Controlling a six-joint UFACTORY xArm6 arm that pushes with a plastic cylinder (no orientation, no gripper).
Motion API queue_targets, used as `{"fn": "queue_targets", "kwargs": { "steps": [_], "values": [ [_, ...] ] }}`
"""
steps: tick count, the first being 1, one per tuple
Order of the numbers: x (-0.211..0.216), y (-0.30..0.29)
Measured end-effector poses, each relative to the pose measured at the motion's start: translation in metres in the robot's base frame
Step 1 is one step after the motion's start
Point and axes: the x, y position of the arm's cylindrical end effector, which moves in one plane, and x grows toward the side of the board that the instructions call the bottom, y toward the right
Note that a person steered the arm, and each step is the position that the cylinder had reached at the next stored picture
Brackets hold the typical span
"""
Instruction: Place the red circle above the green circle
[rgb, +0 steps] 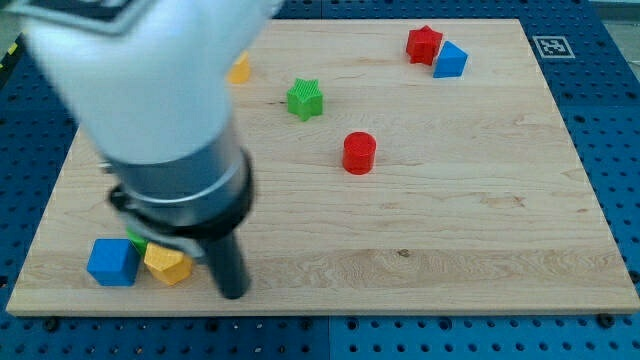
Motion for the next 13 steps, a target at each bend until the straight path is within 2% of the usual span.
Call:
{"fn": "queue_targets", "kwargs": {
  "steps": [1,3,4,5,6,10,13],
  "values": [
    [-0.017,0.063],
    [-0.101,0.153],
    [-0.151,0.158],
    [-0.172,0.148],
    [-0.181,0.129],
    [-0.111,0.116],
    [-0.11,0.013]
  ]
}}
